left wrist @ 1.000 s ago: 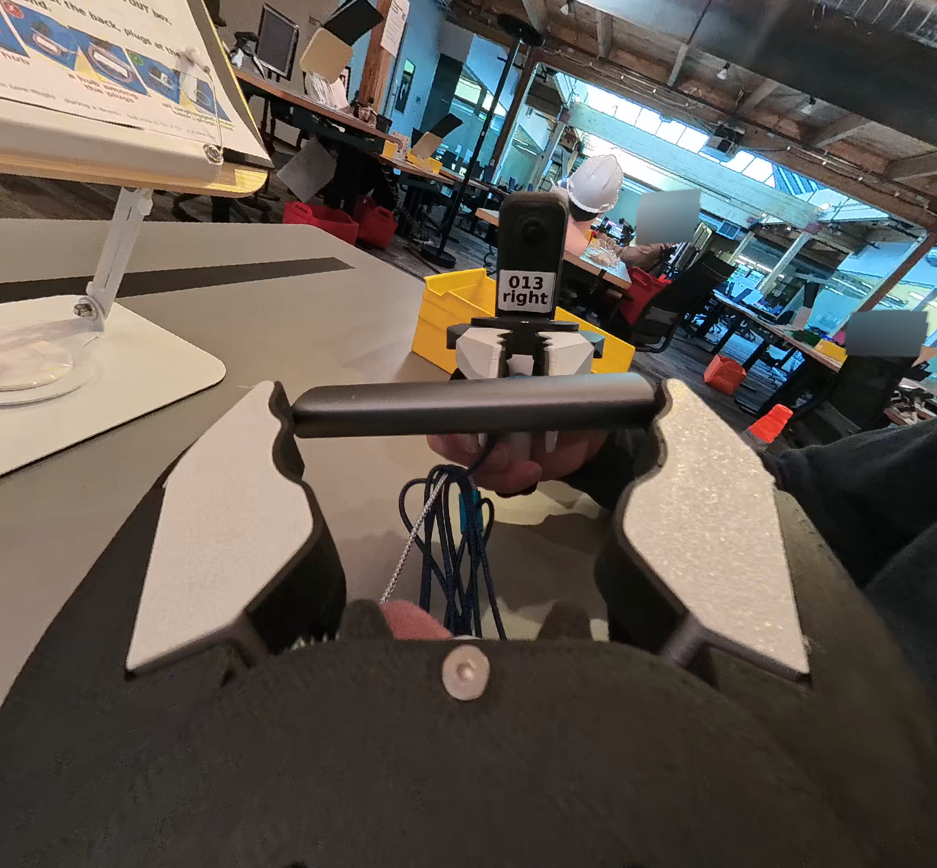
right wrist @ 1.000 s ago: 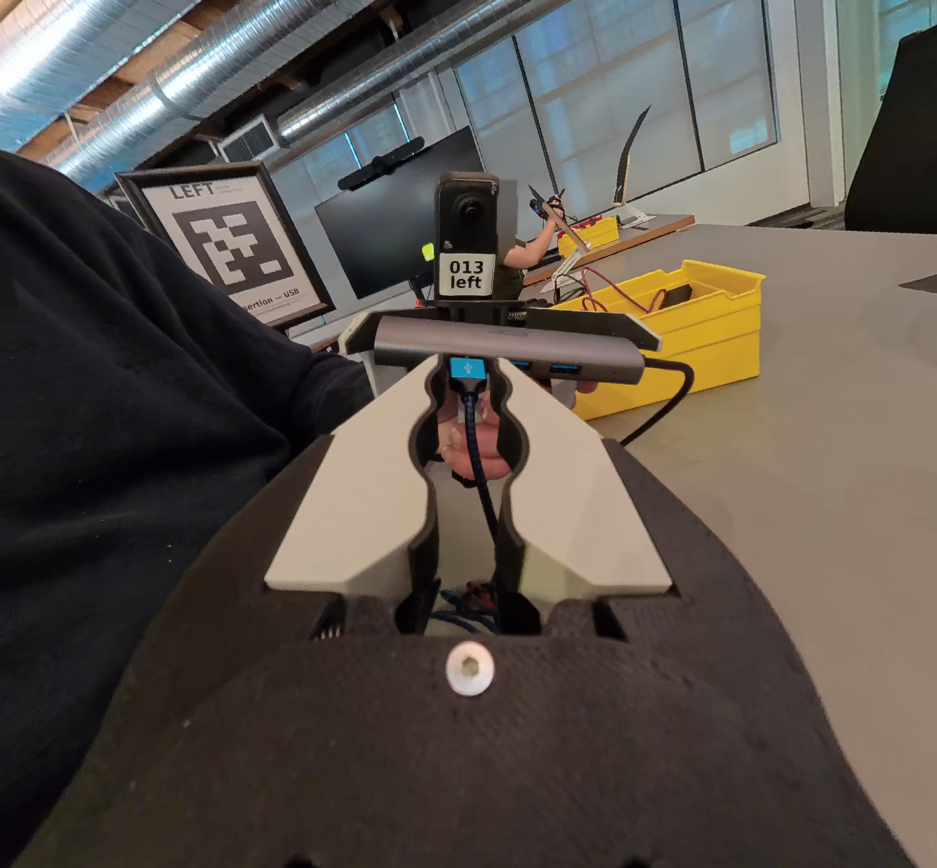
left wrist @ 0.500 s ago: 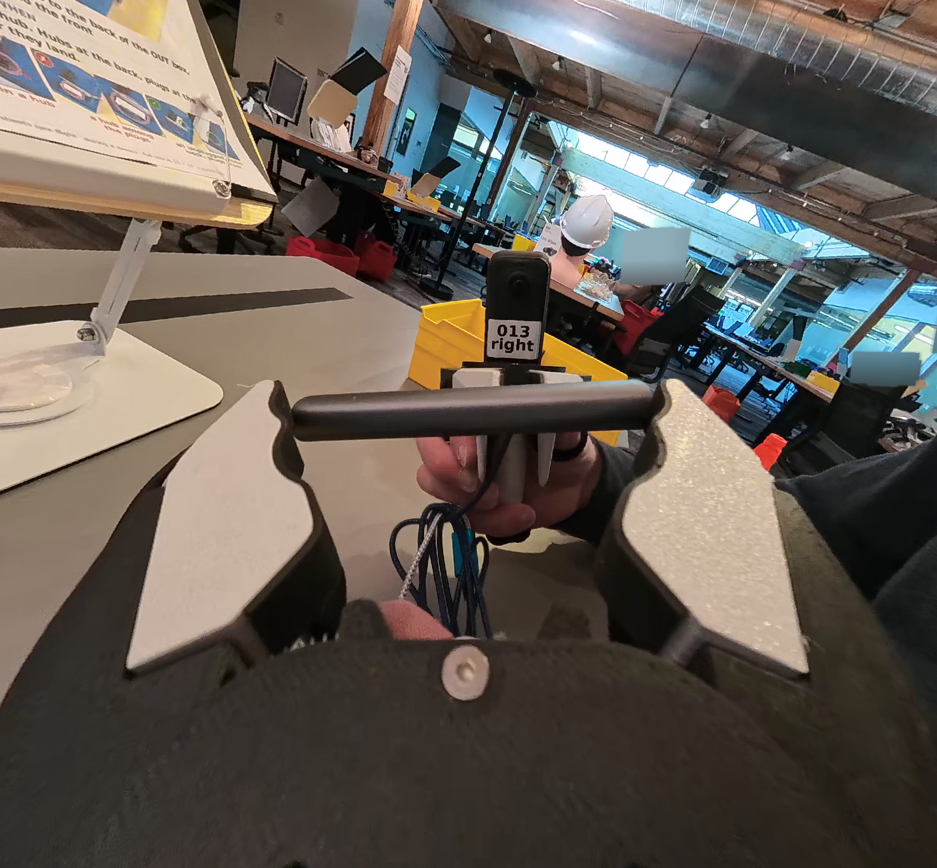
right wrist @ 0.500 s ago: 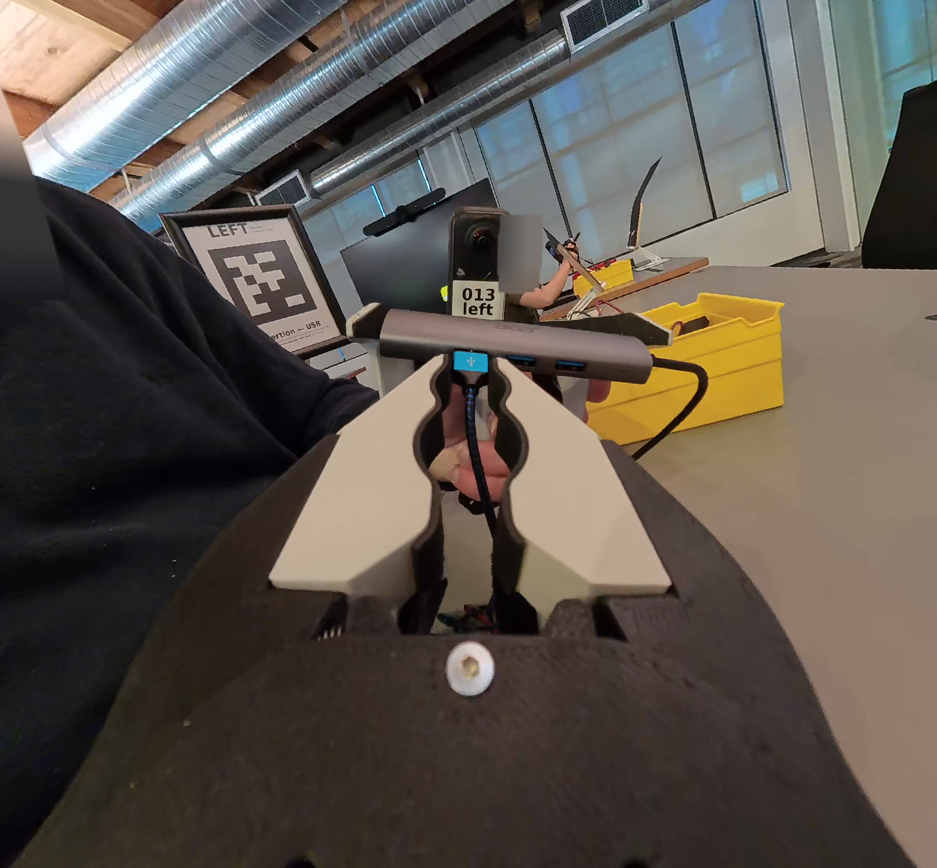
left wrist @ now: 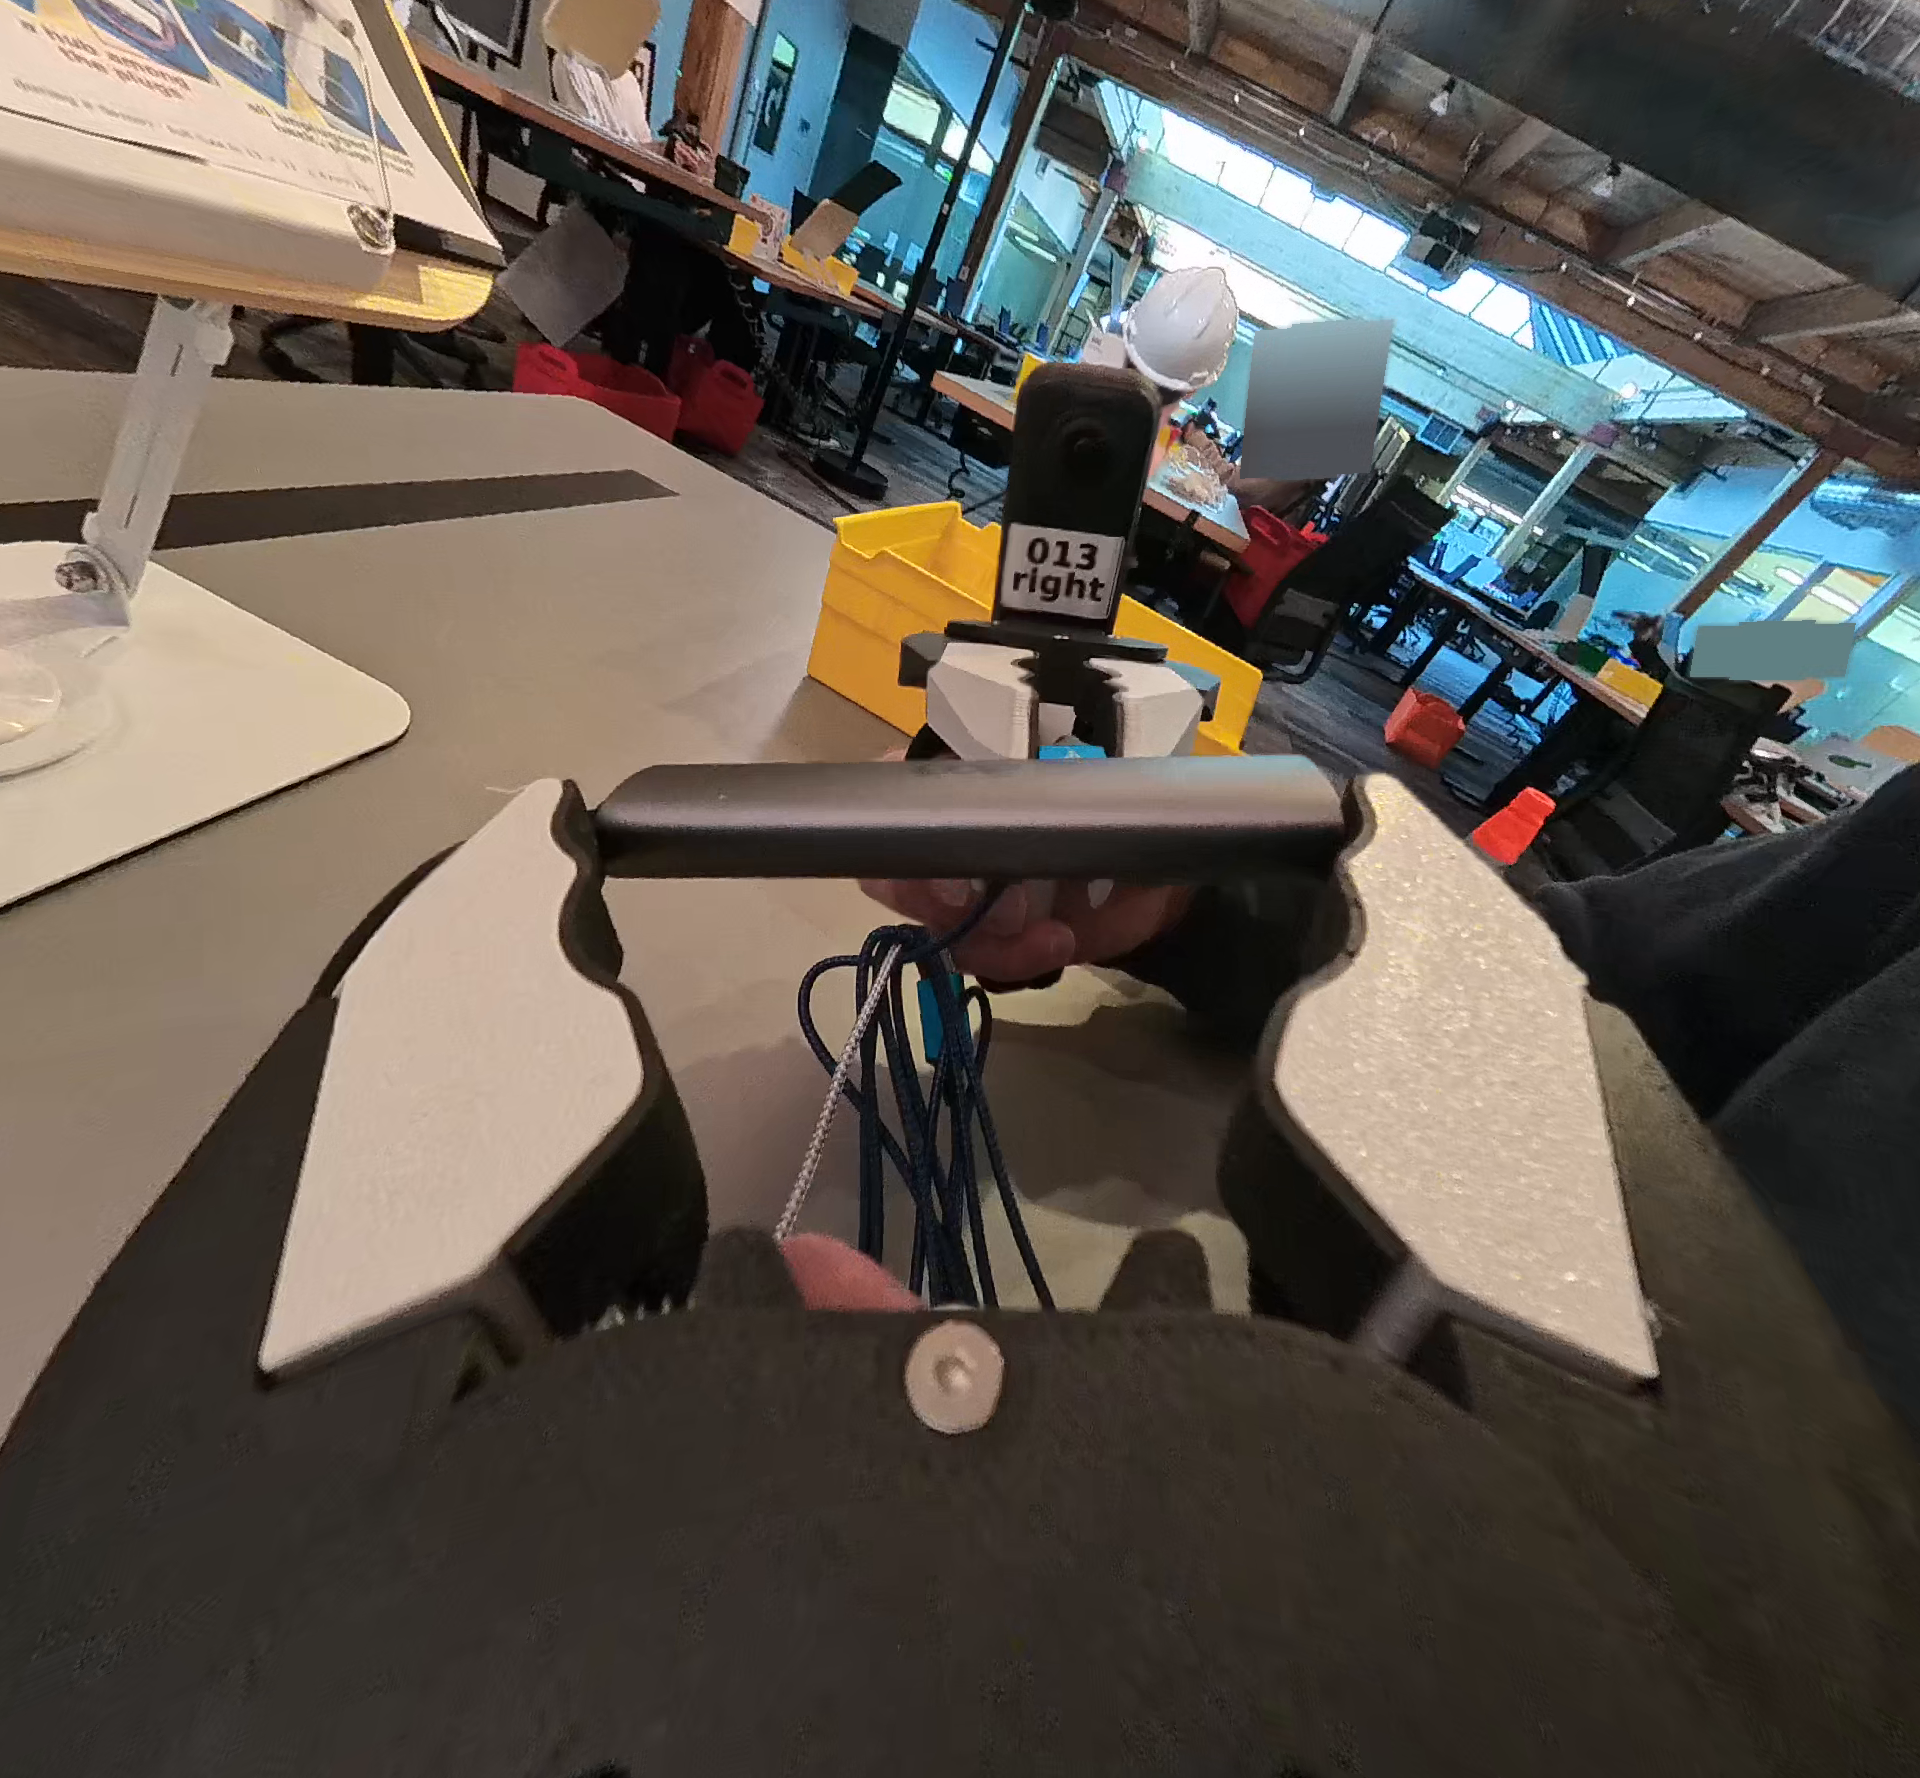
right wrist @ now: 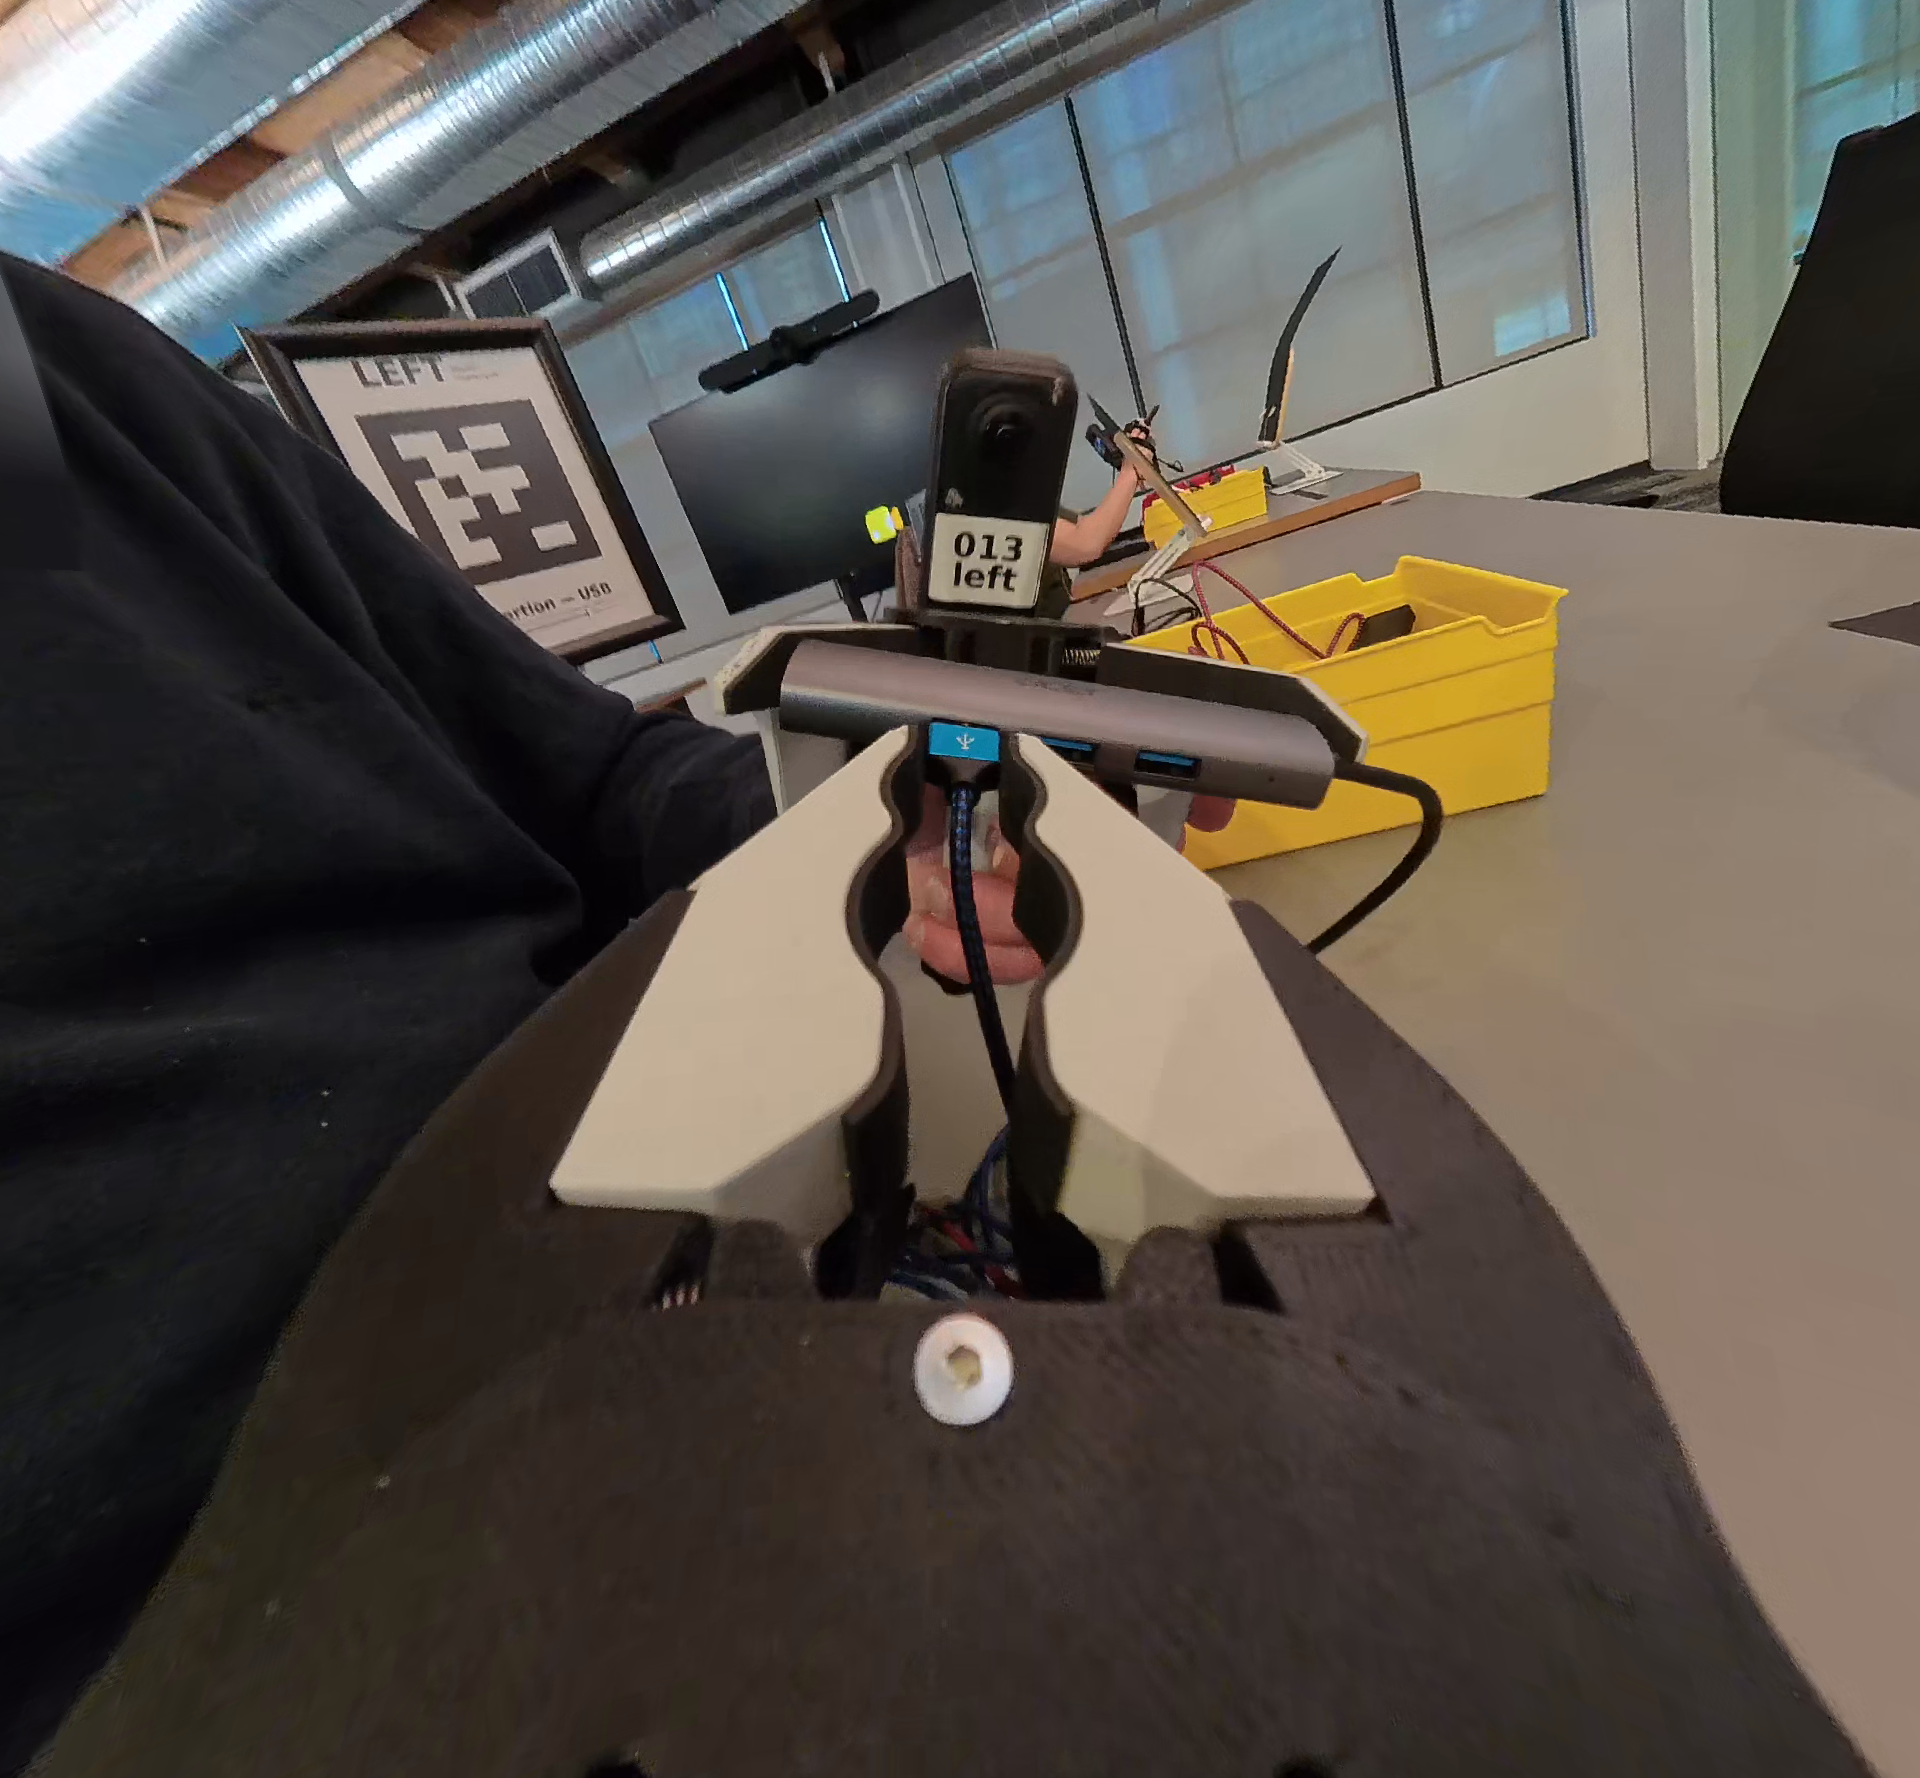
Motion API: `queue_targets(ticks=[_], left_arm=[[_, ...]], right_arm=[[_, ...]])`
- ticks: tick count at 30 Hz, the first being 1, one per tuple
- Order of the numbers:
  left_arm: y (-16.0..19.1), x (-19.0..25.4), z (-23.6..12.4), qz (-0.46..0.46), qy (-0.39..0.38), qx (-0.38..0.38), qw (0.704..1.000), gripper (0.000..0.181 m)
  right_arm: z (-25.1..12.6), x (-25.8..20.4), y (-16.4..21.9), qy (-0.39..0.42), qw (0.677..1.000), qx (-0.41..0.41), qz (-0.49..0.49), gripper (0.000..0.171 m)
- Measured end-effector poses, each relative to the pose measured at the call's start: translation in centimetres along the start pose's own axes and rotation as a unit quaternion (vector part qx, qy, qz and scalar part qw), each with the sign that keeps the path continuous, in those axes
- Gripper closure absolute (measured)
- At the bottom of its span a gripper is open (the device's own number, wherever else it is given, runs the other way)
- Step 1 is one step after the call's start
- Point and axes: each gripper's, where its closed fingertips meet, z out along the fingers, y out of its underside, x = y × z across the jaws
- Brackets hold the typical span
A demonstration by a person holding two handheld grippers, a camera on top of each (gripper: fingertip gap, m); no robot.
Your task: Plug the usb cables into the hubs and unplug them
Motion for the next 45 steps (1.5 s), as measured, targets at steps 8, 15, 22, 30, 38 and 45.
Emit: queue_targets(ticks=[8, 15, 22, 30, 38, 45], left_arm=[[-0.6, -0.2, -0.1, -0.016, -0.026, 0.065, 0.997, 0.054], [-1.7, 0.5, -0.1, -0.012, -0.02, 0.087, 0.996, 0.054], [-2.2, 0.7, -0.1, -0.014, -0.018, 0.103, 0.994, 0.054], [-2.5, 0.7, -0.4, -0.013, -0.017, 0.114, 0.993, 0.054], [-0.8, 0.1, -0.3, -0.029, -0.007, 0.1, 0.995, 0.054], [-0.8, 0.3, -0.2, -0.022, -0.013, 0.098, 0.995, 0.054]], right_arm=[[0.1, 0.2, -0.5, 0.023, 0.999, 0.036, 0.01, 0.16], [0.1, -0.3, -0.8, 0.016, 0.999, 0.032, 0.007, 0.157], [0.2, -0.7, -0.9, 0.0, 0.999, 0.039, 0.033, 0.159], [0.5, -0.7, -1.2, 0.002, 0.997, 0.064, 0.042, 0.16], [0.3, -0.2, -1.0, 0.026, 0.998, 0.052, 0.025, 0.16], [0.1, -0.4, -0.9, 0.02, 0.999, 0.027, 0.015, 0.16]])
